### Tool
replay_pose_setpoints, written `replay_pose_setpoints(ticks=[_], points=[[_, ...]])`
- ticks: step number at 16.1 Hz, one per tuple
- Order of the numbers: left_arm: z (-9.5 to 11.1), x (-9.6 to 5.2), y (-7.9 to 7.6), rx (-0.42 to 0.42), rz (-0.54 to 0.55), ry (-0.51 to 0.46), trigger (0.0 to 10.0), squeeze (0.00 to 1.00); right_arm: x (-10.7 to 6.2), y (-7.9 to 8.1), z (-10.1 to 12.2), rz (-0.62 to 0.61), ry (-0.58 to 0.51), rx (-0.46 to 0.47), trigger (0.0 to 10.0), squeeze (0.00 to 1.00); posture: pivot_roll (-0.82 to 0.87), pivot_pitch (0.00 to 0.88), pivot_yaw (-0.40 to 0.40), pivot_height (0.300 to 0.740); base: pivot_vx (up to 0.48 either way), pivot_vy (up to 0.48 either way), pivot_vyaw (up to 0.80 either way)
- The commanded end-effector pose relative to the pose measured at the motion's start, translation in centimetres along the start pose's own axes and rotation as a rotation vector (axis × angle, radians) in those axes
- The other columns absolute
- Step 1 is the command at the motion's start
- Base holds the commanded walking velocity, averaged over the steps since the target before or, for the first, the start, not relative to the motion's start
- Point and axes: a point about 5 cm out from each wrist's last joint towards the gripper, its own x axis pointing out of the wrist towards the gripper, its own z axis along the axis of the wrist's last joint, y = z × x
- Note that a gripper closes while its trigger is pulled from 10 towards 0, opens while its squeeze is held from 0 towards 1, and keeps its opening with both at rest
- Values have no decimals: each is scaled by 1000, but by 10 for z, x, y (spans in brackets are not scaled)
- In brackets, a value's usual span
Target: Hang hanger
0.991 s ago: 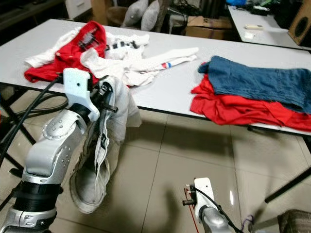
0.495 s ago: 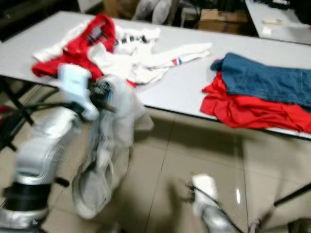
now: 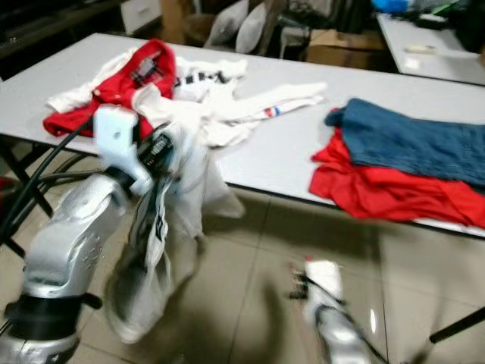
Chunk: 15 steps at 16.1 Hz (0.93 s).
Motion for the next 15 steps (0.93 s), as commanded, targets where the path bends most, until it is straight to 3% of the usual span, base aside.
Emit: replay_pose_setpoints(ticks=[1, 7, 10, 11, 12, 13, 14, 15], points=[[15, 4, -11, 6, -40, -66, 10000, 0, -5, -16, -2, -40, 18, -4, 10000, 0, 88, 0, 20, 740, 352, 0, 0], [7, 8, -14, -3, -57, -46, 10000, 0, -6, -13, -3, -36, 24, -3, 10000, 0, 83, 0, 29, 740, 351, 0, 0], [19, 34, -22, -15, -110, -96, 10000, 0, -7, -13, -7, -41, 40, 1, 10000, 0, 77, 0, 32, 740, 356, 0, 0], [43, 61, -28, -49, -167, -173, 10000, 0, -7, -12, -8, -43, 46, 5, 10000, 0, 82, 0, 18, 740, 401, 0, 0], [93, 92, -32, -27, -225, -304, 10000, 0, -8, -12, -9, -41, 51, 6, 10000, 0, 86, 0, 10, 740, 439, 0, 0], [168, 109, -30, -23, -235, -484, 10000, 0, -8, -12, -10, -35, 58, 2, 10000, 0, 86, 0, 3, 740, 450, 0, 0], [229, 107, -28, -11, -218, -634, 10000, 0, -8, -12, -11, -31, 63, -4, 10000, 0, 84, 0, 10, 740, 401, 0, 0], [285, 92, -25, 15, -197, -785, 10000, 0, -9, -12, -12, -33, 64, -3, 10000, 0, 83, 0, 19, 740, 368, 0, 0]])
